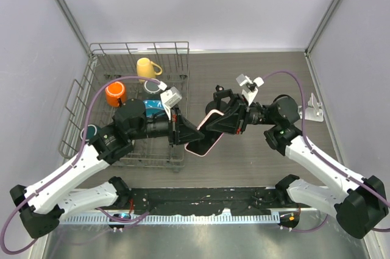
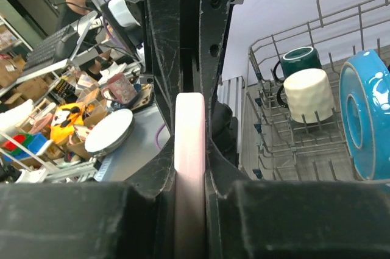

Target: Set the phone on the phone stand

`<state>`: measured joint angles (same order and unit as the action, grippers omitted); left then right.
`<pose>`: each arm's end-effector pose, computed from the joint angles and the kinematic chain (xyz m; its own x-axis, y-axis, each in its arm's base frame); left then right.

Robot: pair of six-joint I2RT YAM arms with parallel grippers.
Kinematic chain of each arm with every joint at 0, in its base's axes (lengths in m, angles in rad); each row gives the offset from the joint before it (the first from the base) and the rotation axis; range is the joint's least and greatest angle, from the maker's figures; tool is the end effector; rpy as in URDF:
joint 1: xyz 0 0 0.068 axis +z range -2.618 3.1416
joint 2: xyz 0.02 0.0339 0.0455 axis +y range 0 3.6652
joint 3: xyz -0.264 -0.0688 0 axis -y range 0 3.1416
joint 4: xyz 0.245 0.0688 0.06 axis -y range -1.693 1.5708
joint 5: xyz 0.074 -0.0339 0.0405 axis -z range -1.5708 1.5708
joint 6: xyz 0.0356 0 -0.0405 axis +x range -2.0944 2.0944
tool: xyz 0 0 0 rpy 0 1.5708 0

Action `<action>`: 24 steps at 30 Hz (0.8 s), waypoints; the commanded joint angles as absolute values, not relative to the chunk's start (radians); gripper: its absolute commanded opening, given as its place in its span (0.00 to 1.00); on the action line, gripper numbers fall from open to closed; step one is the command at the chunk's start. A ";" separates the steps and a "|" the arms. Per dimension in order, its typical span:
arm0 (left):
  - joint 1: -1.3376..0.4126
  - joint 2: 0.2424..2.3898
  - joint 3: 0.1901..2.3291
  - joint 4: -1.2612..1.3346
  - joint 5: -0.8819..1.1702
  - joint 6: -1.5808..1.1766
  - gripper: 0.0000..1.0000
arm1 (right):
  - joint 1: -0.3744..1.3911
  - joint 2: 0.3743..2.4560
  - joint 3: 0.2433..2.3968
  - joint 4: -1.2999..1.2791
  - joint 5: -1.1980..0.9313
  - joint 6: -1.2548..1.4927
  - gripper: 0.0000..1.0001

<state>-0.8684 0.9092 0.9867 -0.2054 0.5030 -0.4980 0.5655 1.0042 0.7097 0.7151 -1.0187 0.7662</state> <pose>0.1172 -0.1651 0.3872 -0.5394 -0.0105 -0.8420 0.8195 0.2232 -0.5278 0.1651 0.1407 0.3604 -0.4015 0.1759 -0.8988 -0.9144 -0.1327 0.3825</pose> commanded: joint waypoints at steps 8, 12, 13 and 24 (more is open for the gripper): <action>-0.870 0.927 1.091 -0.314 0.119 -0.501 0.59 | 0.600 0.859 0.755 0.426 -0.674 0.505 0.00; -0.870 0.933 1.120 -0.431 -0.253 -0.575 0.80 | 0.598 0.735 0.795 0.090 -0.062 0.404 0.00; -0.870 0.942 1.120 -0.433 -0.283 -0.577 0.79 | 0.600 0.712 0.801 0.048 0.042 0.400 0.00; -0.960 1.333 1.308 -0.431 -0.481 -0.555 0.71 | 0.598 0.471 0.788 -0.215 0.794 0.281 0.00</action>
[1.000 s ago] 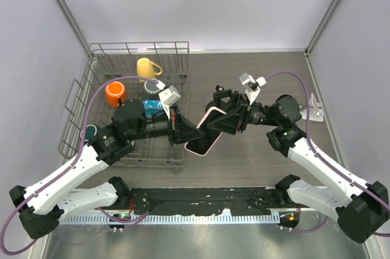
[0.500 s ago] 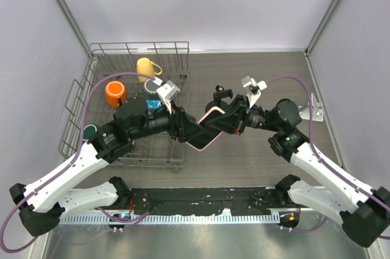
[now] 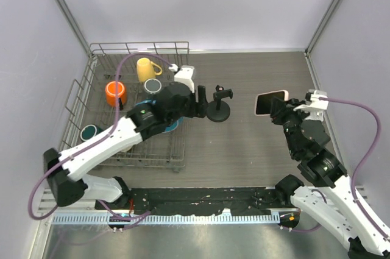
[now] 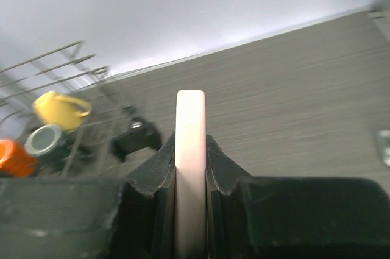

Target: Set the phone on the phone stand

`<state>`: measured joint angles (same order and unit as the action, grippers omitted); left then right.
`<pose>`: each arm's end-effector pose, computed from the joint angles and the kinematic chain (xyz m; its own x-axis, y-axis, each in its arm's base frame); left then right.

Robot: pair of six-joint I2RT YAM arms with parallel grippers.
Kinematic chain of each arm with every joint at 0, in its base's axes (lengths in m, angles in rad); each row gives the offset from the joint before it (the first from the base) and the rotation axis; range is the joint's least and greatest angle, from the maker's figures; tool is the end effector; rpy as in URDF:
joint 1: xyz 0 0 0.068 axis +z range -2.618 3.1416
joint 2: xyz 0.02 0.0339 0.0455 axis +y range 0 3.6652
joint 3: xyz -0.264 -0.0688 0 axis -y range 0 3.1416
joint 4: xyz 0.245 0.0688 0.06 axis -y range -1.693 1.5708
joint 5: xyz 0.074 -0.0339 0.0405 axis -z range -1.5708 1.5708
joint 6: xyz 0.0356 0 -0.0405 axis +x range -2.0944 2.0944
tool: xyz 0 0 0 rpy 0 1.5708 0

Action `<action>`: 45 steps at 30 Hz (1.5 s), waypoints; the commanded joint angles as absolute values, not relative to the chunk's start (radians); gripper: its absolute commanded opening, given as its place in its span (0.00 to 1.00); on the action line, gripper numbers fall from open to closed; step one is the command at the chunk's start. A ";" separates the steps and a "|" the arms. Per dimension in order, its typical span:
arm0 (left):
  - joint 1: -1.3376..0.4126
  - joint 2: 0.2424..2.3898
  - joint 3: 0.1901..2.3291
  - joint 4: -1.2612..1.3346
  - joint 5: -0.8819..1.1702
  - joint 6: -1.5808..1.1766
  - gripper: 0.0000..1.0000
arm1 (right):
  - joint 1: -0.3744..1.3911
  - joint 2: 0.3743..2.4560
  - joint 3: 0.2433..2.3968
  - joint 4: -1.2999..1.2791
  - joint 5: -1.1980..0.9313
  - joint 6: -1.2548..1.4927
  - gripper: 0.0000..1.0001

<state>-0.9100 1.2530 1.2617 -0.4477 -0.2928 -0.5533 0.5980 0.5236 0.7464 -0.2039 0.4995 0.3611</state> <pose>0.1798 -0.2146 0.3805 -0.5349 -0.1317 -0.8346 0.3696 0.8518 -0.3713 0.1107 0.0548 0.3601 -0.0202 0.3615 -0.9321 -0.0976 0.9272 0.3617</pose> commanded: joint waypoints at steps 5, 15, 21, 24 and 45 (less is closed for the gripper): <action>-1.006 1.532 1.364 -0.324 -0.650 -0.551 0.71 | 0.598 0.445 0.772 -0.204 0.786 0.249 0.00; -1.019 1.756 1.482 -0.238 -0.765 -0.471 0.61 | 0.598 0.425 0.738 -0.160 0.718 0.216 0.00; -1.019 1.793 1.483 -0.180 -0.799 -0.422 0.54 | 0.598 0.416 0.727 -0.149 0.704 0.203 0.01; -1.019 1.805 1.483 -0.158 -0.790 -0.400 0.52 | 0.597 0.416 0.724 -0.146 0.690 0.198 0.00; -0.890 1.468 1.197 -0.179 -0.022 -0.129 0.00 | 0.598 0.678 1.026 -0.569 0.302 0.305 0.00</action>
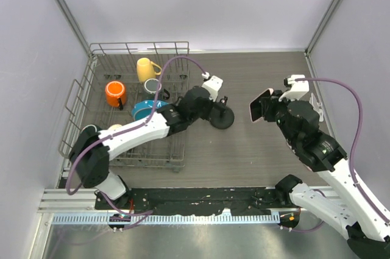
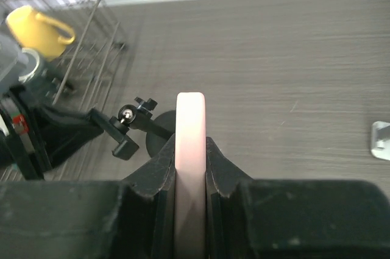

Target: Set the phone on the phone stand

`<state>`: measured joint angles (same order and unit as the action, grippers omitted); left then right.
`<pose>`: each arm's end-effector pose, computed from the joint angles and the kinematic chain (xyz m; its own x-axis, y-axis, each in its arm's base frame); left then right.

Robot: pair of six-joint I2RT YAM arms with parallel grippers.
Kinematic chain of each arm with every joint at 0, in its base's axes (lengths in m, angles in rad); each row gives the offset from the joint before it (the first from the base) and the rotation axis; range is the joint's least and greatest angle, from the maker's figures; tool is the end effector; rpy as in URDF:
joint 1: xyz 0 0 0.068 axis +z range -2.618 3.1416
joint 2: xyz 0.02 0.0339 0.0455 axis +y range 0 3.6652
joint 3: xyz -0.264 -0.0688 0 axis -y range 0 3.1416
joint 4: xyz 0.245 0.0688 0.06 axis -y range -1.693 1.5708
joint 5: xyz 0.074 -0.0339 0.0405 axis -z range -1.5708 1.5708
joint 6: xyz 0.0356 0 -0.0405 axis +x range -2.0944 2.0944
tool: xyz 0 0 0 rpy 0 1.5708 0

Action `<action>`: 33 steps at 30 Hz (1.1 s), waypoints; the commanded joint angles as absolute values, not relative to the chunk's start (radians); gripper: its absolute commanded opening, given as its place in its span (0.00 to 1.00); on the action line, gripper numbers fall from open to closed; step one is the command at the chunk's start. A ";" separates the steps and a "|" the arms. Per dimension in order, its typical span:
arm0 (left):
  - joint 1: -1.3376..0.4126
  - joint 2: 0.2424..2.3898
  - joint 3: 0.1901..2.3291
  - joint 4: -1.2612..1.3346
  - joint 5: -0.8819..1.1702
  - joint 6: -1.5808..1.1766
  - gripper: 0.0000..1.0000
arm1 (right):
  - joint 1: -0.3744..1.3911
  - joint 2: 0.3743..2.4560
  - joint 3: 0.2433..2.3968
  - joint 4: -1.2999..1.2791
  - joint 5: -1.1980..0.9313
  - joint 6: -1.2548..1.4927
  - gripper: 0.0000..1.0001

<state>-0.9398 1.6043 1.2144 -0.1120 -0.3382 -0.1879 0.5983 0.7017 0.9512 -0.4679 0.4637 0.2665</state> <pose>0.2293 -0.2939 0.2880 -0.3891 0.2338 -0.8911 0.5267 0.8500 -0.0069 0.1282 0.0681 0.3796 -0.2104 0.1417 -0.9673 -0.0908 0.9823 0.1636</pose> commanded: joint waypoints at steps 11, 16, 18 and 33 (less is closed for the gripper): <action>-0.839 1.443 1.286 -0.373 0.489 -0.006 0.00 | 0.598 0.609 1.026 -0.710 -0.270 0.223 0.00; -0.835 1.454 1.295 -0.367 0.624 -0.012 0.00 | 0.598 0.586 1.017 -0.660 -0.518 0.149 0.00; -0.834 1.450 1.276 -0.341 0.656 -0.026 0.00 | 0.597 0.606 1.009 -0.611 -0.608 0.146 0.00; -0.834 1.471 1.252 -0.327 0.758 -0.051 0.00 | 0.912 1.030 1.146 -0.392 -0.640 -0.124 0.00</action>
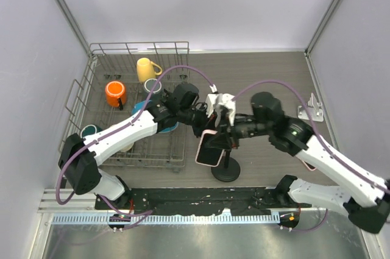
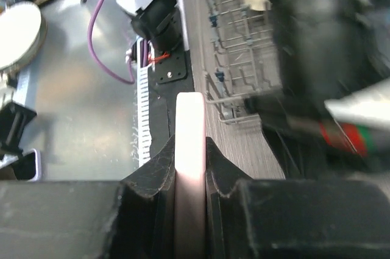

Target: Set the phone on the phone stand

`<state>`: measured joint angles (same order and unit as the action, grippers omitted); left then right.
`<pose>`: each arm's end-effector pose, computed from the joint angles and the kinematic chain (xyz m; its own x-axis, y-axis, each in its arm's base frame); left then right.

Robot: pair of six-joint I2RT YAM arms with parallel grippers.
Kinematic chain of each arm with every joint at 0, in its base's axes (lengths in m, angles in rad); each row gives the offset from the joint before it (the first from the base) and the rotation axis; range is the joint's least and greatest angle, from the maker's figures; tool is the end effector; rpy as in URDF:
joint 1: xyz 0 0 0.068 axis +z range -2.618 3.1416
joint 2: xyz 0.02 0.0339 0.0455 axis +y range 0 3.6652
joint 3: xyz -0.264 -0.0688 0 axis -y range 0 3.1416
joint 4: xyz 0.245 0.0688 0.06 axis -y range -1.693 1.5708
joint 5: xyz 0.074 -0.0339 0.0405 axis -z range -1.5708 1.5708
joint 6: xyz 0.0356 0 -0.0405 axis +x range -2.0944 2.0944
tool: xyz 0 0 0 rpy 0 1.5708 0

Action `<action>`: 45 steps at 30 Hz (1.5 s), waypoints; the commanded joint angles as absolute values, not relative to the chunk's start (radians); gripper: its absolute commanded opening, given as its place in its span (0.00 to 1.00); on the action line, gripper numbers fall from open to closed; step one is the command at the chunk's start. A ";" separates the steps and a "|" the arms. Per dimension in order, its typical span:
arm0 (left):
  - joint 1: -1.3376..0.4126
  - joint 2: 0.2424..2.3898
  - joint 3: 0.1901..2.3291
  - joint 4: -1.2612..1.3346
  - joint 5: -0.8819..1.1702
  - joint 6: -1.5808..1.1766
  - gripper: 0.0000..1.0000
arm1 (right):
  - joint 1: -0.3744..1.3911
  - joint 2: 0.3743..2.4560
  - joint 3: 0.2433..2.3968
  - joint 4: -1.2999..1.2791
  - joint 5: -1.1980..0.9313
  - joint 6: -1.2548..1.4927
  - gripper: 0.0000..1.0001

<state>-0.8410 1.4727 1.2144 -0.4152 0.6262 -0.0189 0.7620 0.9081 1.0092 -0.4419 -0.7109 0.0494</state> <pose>0.2023 -0.2574 0.3075 -0.4330 0.4610 -0.7746 0.9013 0.2075 -0.3803 0.1217 0.1483 0.3723 -0.2893 -0.2244 -0.9306 -0.9549 0.1349 0.2644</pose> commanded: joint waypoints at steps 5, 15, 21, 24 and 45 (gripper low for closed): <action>-0.834 1.463 1.253 -0.341 0.810 -0.043 0.00 | 0.956 1.080 1.166 -0.410 -0.561 -0.218 0.00; -0.834 1.448 1.250 -0.365 0.922 -0.011 0.00 | 0.956 1.045 1.100 -0.368 -0.543 -0.288 0.00; -0.834 1.434 1.246 -0.390 0.940 0.029 0.00 | 0.945 1.032 1.108 -0.413 -0.525 -0.302 0.00; -0.834 1.419 1.240 -0.396 0.942 0.049 0.00 | 0.931 1.026 1.111 -0.443 -0.546 -0.298 0.00; -0.825 1.372 1.216 -0.359 0.720 0.045 0.00 | 0.916 0.968 1.057 -0.492 -0.410 -0.098 0.01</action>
<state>-0.8429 1.4574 1.2125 -0.4377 0.7883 0.0769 0.9195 1.0206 1.0538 -0.5098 -0.4885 -0.2058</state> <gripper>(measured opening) 0.067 0.212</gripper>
